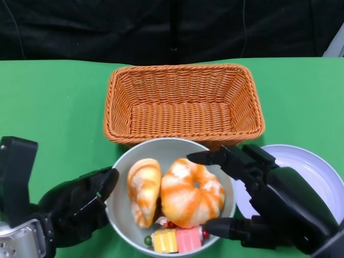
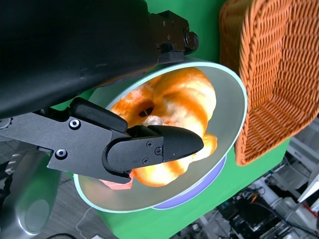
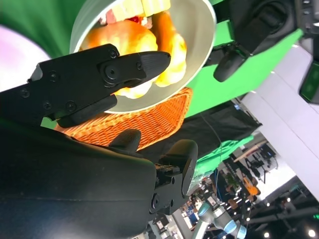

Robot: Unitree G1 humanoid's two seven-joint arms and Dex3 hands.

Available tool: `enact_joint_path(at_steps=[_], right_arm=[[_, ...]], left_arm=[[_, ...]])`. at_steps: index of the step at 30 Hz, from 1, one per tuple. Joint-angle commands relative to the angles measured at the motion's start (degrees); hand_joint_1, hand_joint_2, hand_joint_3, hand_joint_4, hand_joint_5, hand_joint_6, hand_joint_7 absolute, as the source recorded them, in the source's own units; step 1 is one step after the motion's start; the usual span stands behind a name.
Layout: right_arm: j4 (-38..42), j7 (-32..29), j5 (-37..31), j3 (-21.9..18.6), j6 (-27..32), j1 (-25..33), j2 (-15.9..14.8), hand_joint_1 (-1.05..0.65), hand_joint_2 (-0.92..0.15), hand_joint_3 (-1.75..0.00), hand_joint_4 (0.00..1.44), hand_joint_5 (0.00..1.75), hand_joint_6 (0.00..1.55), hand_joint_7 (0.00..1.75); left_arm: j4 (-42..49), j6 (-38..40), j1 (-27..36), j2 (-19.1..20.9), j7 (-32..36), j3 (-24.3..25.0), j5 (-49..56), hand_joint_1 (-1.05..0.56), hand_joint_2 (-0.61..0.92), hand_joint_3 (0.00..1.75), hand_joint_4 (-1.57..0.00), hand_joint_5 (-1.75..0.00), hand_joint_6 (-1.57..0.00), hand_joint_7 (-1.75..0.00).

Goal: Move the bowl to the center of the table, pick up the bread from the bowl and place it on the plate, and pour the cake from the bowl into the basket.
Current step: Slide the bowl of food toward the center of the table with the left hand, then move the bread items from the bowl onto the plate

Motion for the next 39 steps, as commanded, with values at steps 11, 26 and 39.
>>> enact_joint_path(at_steps=[11, 26, 39], right_arm=[[10.4, -3.3, -5.9, 3.5, -0.7, -5.1, -2.1, -0.56, -0.92, -0.01, 0.0, 0.75, 0.05, 0.52], [30.4, -10.4, -13.3, 9.3, -1.4, -12.7, -3.3, -0.63, -0.92, 0.0, 0.03, 0.69, 0.23, 0.2], [42.7, -38.8, -8.5, 8.0, -21.1, -16.1, -2.2, -0.04, -0.52, -0.87, 1.04, 1.62, 0.97, 1.28]], left_arm=[[-3.7, 0.1, 1.8, -0.9, 1.1, -2.8, 0.1, -0.69, 0.92, 0.51, 0.0, 0.0, 0.0, 0.0], [-5.4, -7.2, 2.8, 2.1, 1.7, -10.8, 10.2, -0.69, 0.92, 0.53, -0.09, -0.05, -0.06, -0.02], [-7.2, -23.1, 6.9, 0.7, 7.9, -14.3, 22.3, -0.58, 0.92, 0.51, -0.25, -0.13, -0.2, -0.07]])
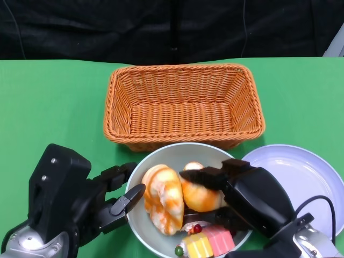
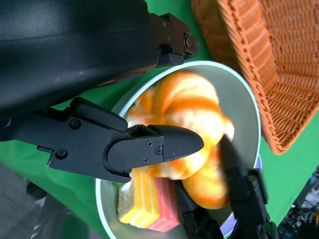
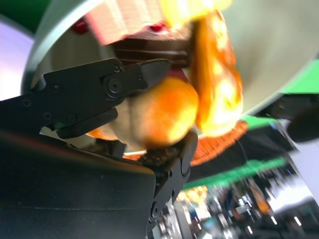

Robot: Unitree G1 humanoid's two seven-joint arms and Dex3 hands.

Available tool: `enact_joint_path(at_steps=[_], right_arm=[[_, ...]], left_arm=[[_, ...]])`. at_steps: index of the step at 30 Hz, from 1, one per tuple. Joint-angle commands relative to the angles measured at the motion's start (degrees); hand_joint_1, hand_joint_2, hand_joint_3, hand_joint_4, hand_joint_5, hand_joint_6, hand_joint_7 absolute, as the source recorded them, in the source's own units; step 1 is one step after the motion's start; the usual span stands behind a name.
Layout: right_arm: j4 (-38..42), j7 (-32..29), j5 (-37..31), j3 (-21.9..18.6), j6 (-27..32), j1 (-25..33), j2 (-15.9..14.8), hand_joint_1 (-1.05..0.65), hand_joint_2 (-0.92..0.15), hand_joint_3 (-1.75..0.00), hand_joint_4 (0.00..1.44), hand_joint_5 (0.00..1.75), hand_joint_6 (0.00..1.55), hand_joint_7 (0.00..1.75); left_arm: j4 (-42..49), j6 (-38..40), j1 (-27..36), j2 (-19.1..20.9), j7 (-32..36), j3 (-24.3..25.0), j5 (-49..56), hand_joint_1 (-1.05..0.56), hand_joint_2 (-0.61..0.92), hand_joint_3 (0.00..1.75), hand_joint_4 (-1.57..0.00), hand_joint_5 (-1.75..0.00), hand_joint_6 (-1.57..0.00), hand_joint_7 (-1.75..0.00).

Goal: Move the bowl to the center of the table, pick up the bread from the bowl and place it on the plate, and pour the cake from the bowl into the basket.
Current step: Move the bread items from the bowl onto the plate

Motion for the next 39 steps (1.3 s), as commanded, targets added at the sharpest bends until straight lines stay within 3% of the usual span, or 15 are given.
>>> enact_joint_path(at_steps=[1, 4, 11, 23, 31, 39], right_arm=[[-0.4, -7.7, 1.0, -1.7, -5.4, -0.3, 0.1, -0.08, -0.32, -1.29, 1.03, 1.69, 0.87, 1.55], [-2.9, -10.9, 1.4, -2.8, -8.2, -0.8, 0.7, -0.13, -0.19, -1.59, 1.03, 1.74, 0.79, 1.72], [-10.2, -11.2, 3.2, -6.1, -11.6, -0.7, 1.1, -0.2, -0.11, -1.71, 1.0, 1.75, 0.77, 1.72], [-18.0, -5.7, 11.3, -13.2, -11.8, 2.0, 1.1, -0.16, -0.08, -1.75, 0.99, 1.75, 0.82, 1.64], [-19.6, -2.8, 10.8, -21.9, -9.6, 4.0, -2.7, -0.07, -0.03, -1.75, 1.02, 1.75, 0.88, 1.58], [-18.4, -1.6, 8.2, -25.1, -7.1, 6.7, -5.7, -0.03, -0.02, -1.75, 1.04, 1.75, 0.91, 1.56]], left_arm=[[-0.4, -8.8, 2.5, -1.1, 4.4, -1.0, 5.6, -0.56, 0.92, 0.51, -0.29, -0.15, -0.24, -0.08], [1.1, -14.6, 3.7, -2.3, 6.5, -1.4, 8.9, -0.57, 0.92, 0.51, -0.36, -0.19, -0.31, -0.1], [4.3, -20.5, 4.2, -4.1, 7.0, -0.9, 11.4, -0.59, 0.92, 0.5, -0.39, -0.22, -0.35, -0.11], [4.8, -24.6, 5.4, -3.7, 5.7, -0.3, 12.1, -0.61, 0.92, 0.47, -0.38, -0.29, -0.37, -0.08], [3.5, -27.8, 6.9, -3.0, 5.7, -0.7, 14.7, -0.59, 0.92, 0.45, -0.36, -0.33, -0.37, -0.06], [1.0, -28.1, 7.9, -2.4, 5.9, 0.1, 16.1, -0.58, 0.92, 0.47, -0.35, -0.37, -0.38, -0.06]])
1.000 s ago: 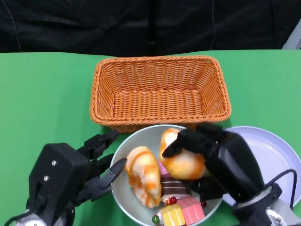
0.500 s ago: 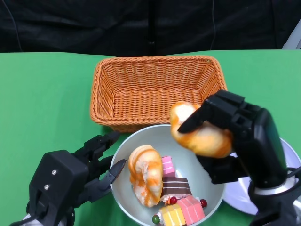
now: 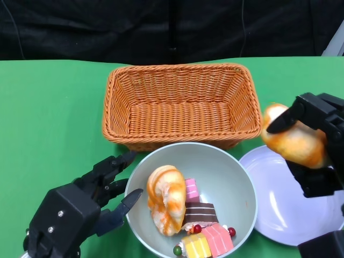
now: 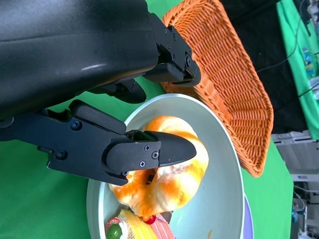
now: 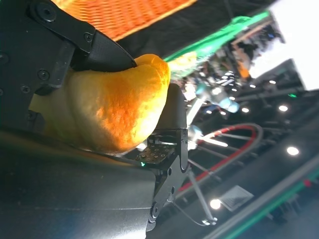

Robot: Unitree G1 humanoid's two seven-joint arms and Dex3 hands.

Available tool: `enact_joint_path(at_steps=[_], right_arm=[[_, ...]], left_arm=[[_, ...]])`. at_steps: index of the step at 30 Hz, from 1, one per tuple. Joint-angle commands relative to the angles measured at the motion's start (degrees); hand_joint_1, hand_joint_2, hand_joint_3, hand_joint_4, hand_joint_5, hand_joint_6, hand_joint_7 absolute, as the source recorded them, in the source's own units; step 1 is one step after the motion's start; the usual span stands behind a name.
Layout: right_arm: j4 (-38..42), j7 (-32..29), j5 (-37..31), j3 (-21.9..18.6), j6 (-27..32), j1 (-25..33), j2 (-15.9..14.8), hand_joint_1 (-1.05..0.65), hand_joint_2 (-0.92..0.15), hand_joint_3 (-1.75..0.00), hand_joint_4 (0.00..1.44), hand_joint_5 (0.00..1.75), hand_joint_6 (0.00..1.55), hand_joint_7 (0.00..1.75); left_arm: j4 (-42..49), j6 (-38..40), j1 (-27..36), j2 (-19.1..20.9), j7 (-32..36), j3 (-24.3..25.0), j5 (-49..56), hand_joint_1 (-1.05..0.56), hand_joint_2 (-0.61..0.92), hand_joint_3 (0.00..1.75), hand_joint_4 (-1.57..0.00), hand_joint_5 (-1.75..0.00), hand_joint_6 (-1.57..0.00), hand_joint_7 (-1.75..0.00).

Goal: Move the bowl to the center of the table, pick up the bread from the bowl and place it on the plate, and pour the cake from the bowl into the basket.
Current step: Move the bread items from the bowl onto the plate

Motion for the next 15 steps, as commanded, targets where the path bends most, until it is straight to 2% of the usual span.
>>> enact_joint_path(at_steps=[1, 6, 13, 15], right_arm=[[0.6, 0.4, -0.5, -1.1, 0.5, 1.2, -1.7, -0.03, -0.02, -1.75, 1.04, 1.75, 0.91, 1.56], [2.2, 3.3, -1.8, -0.3, 4.2, 2.5, -2.7, -0.03, -0.05, -1.72, 1.02, 1.75, 0.89, 1.53], [7.1, 4.2, -3.8, 0.9, 6.5, 1.6, -3.9, 0.04, -0.06, -1.59, 1.02, 1.71, 0.99, 1.32], [8.0, 4.9, -4.4, 1.3, 7.6, 1.5, -4.4, 0.01, -0.18, -1.46, 0.99, 1.61, 1.03, 1.03]], left_arm=[[-2.1, 0.4, 0.6, 1.0, -0.1, 0.8, 0.8, -0.58, 0.92, 0.47, -0.35, -0.38, -0.38, -0.05], [-5.6, -0.1, 3.6, 2.8, -1.3, 3.0, 0.0, -0.57, 0.92, 0.47, -0.33, -0.4, -0.39, -0.05], [-8.8, -1.3, 7.3, 3.6, -2.4, 5.2, -0.8, -0.59, 0.92, 0.46, -0.3, -0.44, -0.4, -0.04], [-9.2, -1.3, 7.8, 3.5, -2.5, 5.3, -0.9, -0.6, 0.92, 0.46, -0.28, -0.44, -0.39, -0.04]])
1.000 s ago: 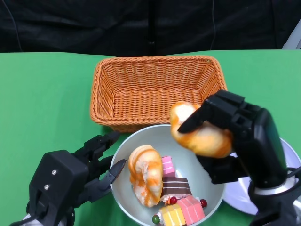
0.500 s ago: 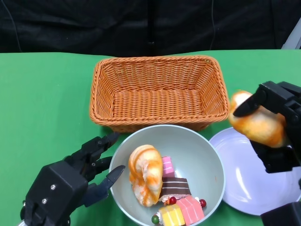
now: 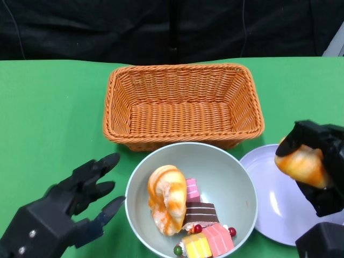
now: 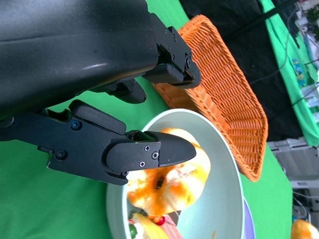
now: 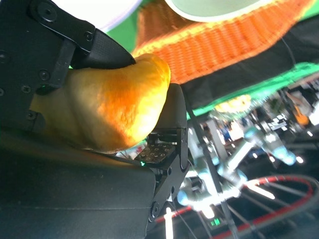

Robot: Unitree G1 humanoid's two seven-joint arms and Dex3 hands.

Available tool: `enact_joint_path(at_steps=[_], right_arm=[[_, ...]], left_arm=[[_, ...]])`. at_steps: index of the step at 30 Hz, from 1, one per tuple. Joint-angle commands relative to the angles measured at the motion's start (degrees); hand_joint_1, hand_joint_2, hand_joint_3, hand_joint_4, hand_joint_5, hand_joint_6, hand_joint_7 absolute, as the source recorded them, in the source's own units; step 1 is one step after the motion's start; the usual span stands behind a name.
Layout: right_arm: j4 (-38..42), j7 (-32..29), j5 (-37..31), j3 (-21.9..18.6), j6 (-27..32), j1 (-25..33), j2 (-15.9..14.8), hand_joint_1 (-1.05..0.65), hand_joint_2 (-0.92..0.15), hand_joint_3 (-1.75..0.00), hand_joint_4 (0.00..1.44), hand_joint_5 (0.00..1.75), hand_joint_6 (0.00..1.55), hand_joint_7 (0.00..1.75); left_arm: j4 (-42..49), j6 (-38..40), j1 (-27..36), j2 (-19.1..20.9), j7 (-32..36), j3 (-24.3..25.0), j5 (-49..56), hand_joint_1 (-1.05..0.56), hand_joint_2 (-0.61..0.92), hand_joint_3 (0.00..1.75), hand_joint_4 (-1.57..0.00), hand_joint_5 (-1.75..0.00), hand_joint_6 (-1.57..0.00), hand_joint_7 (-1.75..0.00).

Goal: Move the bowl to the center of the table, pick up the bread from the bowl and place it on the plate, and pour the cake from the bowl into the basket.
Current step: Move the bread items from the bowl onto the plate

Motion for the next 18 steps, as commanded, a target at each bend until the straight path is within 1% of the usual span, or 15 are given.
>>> enact_joint_path(at_steps=[1, 2, 3, 4, 5, 6, 7, 8, 9, 10, 13, 15, 18], right_arm=[[0.8, 4.4, -1.1, 1.0, 4.4, -0.4, -2.1, 0.0, -0.19, -1.44, 0.99, 1.59, 1.05, 0.98], [0.2, 7.0, -1.5, 1.5, 6.8, -0.3, -2.5, -0.07, -0.29, -1.23, 0.81, 1.3, 0.88, 0.77], [-0.3, 9.0, -1.8, 1.9, 8.5, -0.3, -2.7, -0.12, -0.43, -0.95, 0.8, 0.94, 0.86, 0.48], [-1.3, 12.7, -2.1, 2.5, 11.2, 0.0, -3.3, -0.14, -0.48, -0.83, 0.82, 0.78, 0.88, 0.33], [-2.4, 15.9, -2.3, 2.9, 13.3, 0.2, -3.8, -0.23, -0.61, -0.6, 0.68, 0.58, 0.76, 0.18], [-3.2, 18.2, -2.5, 3.2, 15.1, 0.4, -4.1, -0.33, -0.78, -0.3, 0.56, 0.39, 0.62, 0.08], [-4.3, 21.2, -2.8, 3.7, 17.4, 0.7, -4.5, -0.37, -0.85, -0.19, 0.52, 0.32, 0.58, 0.04], [-5.1, 23.4, -3.2, 4.2, 19.2, 0.9, -4.8, -0.46, -0.88, -0.14, 0.42, 0.25, 0.46, 0.02], [-5.8, 25.2, -3.4, 4.6, 20.8, 1.1, -4.9, -0.58, -0.91, -0.12, 0.32, 0.18, 0.35, 0.01], [-6.5, 26.8, -3.4, 4.9, 22.2, 1.3, -5.0, -0.63, -0.91, -0.12, 0.28, 0.16, 0.31, 0.0], [-8.0, 29.9, -2.9, 5.5, 24.5, 1.6, -5.6, -0.7, -0.92, -0.13, 0.22, 0.13, 0.24, 0.0], [-8.8, 32.4, -2.1, 5.9, 25.5, 1.7, -6.2, -0.8, -0.92, -0.16, 0.17, 0.11, 0.18, 0.0], [-10.2, 35.1, -0.3, 5.8, 27.3, 2.0, -6.0, -0.85, -0.92, -0.19, 0.12, 0.1, 0.15, 0.0]], left_arm=[[-1.2, -1.0, 1.0, 0.5, -0.7, 0.7, -0.6, -0.6, 0.92, 0.46, -0.28, -0.44, -0.39, -0.04], [-1.1, -0.9, 1.1, 0.4, -0.7, 0.6, -0.7, -0.6, 0.92, 0.46, -0.28, -0.44, -0.39, -0.04], [-1.1, -0.9, 1.1, 0.3, -0.7, 0.6, -0.7, -0.6, 0.92, 0.46, -0.28, -0.44, -0.39, -0.04], [-1.2, -0.9, 1.3, 0.2, -0.6, 0.5, -0.6, -0.6, 0.92, 0.46, -0.28, -0.44, -0.39, -0.04], [-1.3, -0.9, 1.3, 0.1, -0.6, 0.4, -0.5, -0.6, 0.92, 0.46, -0.28, -0.44, -0.39, -0.04], [-1.3, -0.9, 1.4, 0.1, -0.6, 0.3, -0.5, -0.6, 0.92, 0.46, -0.28, -0.44, -0.39, -0.04], [-1.4, -1.1, 1.5, 0.1, -0.5, 0.3, -0.4, -0.6, 0.92, 0.46, -0.28, -0.44, -0.39, -0.03], [-1.2, -1.4, 1.6, 0.1, -0.6, 0.2, -0.3, -0.61, 0.92, 0.46, -0.28, -0.45, -0.4, -0.03], [-1.0, -1.7, 1.6, 0.2, -0.6, 0.2, -0.3, -0.61, 0.92, 0.46, -0.28, -0.45, -0.4, -0.04], [-0.9, -1.9, 1.6, 0.2, -0.7, 0.2, -0.3, -0.61, 0.92, 0.46, -0.28, -0.45, -0.4, -0.04], [-1.0, -1.7, 1.7, 0.2, -0.8, 0.2, -0.4, -0.61, 0.92, 0.45, -0.29, -0.46, -0.4, -0.03], [-1.1, -1.5, 1.7, 0.3, -0.9, 0.1, -0.4, -0.61, 0.92, 0.45, -0.28, -0.46, -0.41, -0.03], [-0.9, -1.8, 1.9, 0.4, -1.0, 0.1, -0.4, -0.61, 0.92, 0.45, -0.28, -0.46, -0.4, -0.03]])
